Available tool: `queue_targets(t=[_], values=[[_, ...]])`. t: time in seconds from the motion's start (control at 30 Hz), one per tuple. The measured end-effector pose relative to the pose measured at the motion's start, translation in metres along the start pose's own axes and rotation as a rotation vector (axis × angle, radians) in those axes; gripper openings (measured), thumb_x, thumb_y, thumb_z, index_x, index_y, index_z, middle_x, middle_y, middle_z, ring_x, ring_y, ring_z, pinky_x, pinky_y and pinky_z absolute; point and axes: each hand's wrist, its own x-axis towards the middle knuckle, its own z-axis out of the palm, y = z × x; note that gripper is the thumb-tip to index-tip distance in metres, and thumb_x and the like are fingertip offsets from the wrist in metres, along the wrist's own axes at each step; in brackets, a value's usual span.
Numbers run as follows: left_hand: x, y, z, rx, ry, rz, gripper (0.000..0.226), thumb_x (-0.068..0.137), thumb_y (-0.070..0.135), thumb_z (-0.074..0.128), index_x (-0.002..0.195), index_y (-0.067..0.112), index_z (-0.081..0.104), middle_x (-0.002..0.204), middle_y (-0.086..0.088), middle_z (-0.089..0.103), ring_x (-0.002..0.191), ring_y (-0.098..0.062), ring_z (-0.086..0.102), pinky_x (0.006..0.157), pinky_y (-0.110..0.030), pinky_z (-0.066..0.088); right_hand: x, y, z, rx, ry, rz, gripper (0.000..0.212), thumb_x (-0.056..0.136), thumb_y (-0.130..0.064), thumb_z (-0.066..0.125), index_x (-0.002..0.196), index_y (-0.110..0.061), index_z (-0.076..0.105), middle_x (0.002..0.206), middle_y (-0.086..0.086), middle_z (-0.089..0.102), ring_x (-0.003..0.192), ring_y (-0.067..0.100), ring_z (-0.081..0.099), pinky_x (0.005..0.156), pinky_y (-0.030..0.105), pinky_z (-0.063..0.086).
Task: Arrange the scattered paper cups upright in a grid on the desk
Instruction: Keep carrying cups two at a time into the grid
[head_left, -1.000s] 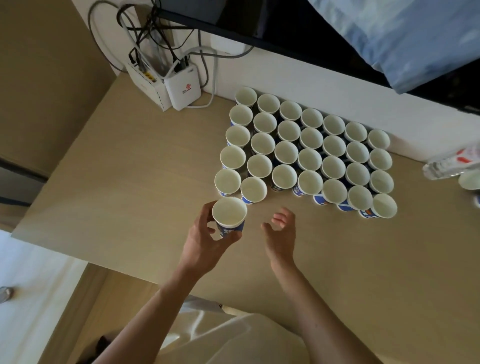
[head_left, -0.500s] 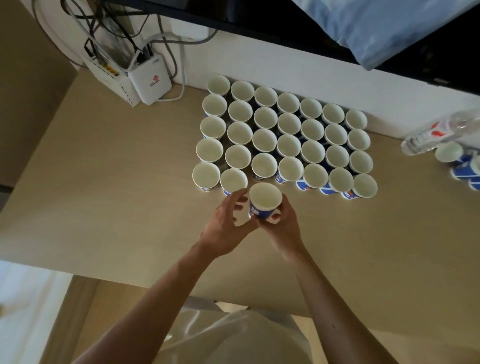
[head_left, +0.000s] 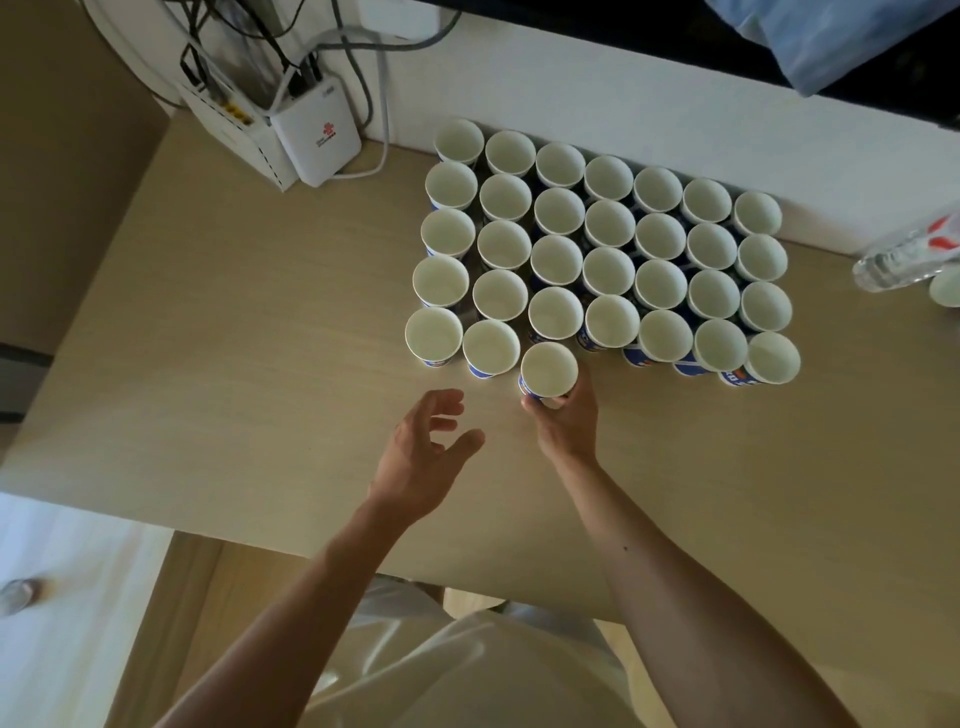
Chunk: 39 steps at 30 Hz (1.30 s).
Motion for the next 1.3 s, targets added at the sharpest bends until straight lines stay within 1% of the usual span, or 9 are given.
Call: queue_targets(t=[0.17, 0.37, 0.53, 0.67, 0.83, 0.93, 1.03, 1.13, 1.3], values=[[0.002, -0.003, 0.002, 0.02, -0.007, -0.012, 0.041, 0.085, 0.025, 0.076, 0.123, 0.025, 0.06, 0.114, 0.014, 0.066, 0.104, -0.006, 0.064, 0.086, -0.035, 0.056, 0.004, 0.0, 0.0, 0.019, 0.005, -0.014, 0.056, 0.077, -0.004, 0.079, 0.125, -0.021, 0.055, 0.115, -0.004, 0.064, 0.103, 0.011, 0.064, 0.087, 0.026, 0.056], [0.003, 0.0, 0.003, 0.032, -0.016, -0.003, 0.039, 0.086, 0.026, 0.075, 0.122, 0.025, 0.06, 0.113, 0.013, 0.067, 0.103, -0.005, 0.064, 0.083, -0.03, 0.055, 0.008, 0.002, -0.001, 0.038, -0.009, 0.009, 0.061, 0.075, -0.003, 0.08, 0.129, -0.017, 0.056, 0.119, -0.002, 0.065, 0.106, 0.01, 0.064, 0.09, 0.028, 0.056], [0.002, 0.0, 0.008, 0.031, -0.038, 0.0, 0.039, 0.086, 0.026, 0.076, 0.122, 0.024, 0.06, 0.113, 0.013, 0.066, 0.102, -0.005, 0.064, 0.082, -0.028, 0.055, -0.006, 0.008, -0.014, 0.003, -0.026, 0.046, 0.075, 0.073, -0.002, 0.078, 0.14, -0.02, 0.047, 0.131, -0.007, 0.06, 0.118, 0.009, 0.057, 0.095, 0.028, 0.05], [-0.002, 0.009, 0.024, 0.029, -0.102, 0.031, 0.037, 0.086, 0.025, 0.076, 0.12, 0.023, 0.061, 0.111, 0.012, 0.066, 0.102, -0.007, 0.065, 0.082, -0.029, 0.055, -0.035, 0.017, -0.04, 0.031, 0.076, 0.128, 0.078, 0.078, -0.002, 0.08, 0.145, -0.016, 0.043, 0.14, 0.002, 0.053, 0.125, 0.012, 0.051, 0.1, 0.038, 0.051], [-0.006, 0.039, 0.054, 0.035, -0.222, 0.12, 0.037, 0.085, 0.022, 0.077, 0.118, 0.022, 0.062, 0.109, 0.012, 0.067, 0.1, -0.009, 0.066, 0.08, -0.028, 0.055, -0.067, 0.01, -0.079, 0.202, 0.288, 0.211, 0.072, 0.08, 0.006, 0.076, 0.142, -0.016, 0.045, 0.134, 0.007, 0.054, 0.124, 0.019, 0.053, 0.101, 0.049, 0.051], [-0.007, 0.06, 0.072, 0.051, -0.28, 0.184, 0.036, 0.085, 0.021, 0.077, 0.119, 0.022, 0.062, 0.11, 0.012, 0.067, 0.101, -0.008, 0.065, 0.079, -0.023, 0.053, -0.077, 0.0, -0.099, 0.254, 0.357, 0.188, 0.069, 0.081, 0.007, 0.075, 0.137, -0.022, 0.047, 0.132, 0.006, 0.056, 0.122, 0.018, 0.056, 0.094, 0.034, 0.053], [-0.009, 0.094, 0.092, 0.063, -0.297, 0.26, 0.035, 0.086, 0.023, 0.076, 0.117, 0.023, 0.061, 0.111, 0.012, 0.067, 0.102, -0.005, 0.064, 0.081, -0.023, 0.052, -0.072, -0.021, -0.133, 0.277, 0.402, 0.115, 0.068, 0.081, 0.008, 0.074, 0.137, -0.019, 0.046, 0.13, 0.005, 0.057, 0.119, 0.013, 0.058, 0.084, 0.019, 0.052], [-0.014, 0.132, 0.111, 0.052, -0.284, 0.349, 0.033, 0.086, 0.024, 0.076, 0.115, 0.025, 0.061, 0.109, 0.012, 0.067, 0.102, -0.004, 0.063, 0.078, -0.017, 0.048, -0.061, -0.044, -0.172, 0.314, 0.456, 0.013, 0.064, 0.081, 0.008, 0.075, 0.135, -0.015, 0.049, 0.13, 0.007, 0.059, 0.117, 0.018, 0.06, 0.081, 0.019, 0.055], [-0.033, 0.187, 0.151, 0.033, -0.246, 0.489, 0.031, 0.085, 0.026, 0.077, 0.112, 0.028, 0.062, 0.106, 0.013, 0.067, 0.1, -0.001, 0.063, 0.078, -0.015, 0.048, -0.054, -0.079, -0.237, 0.408, 0.402, -0.083, 0.057, 0.082, 0.005, 0.076, 0.125, -0.022, 0.053, 0.119, -0.005, 0.063, 0.104, -0.001, 0.064, 0.079, 0.016, 0.054]])
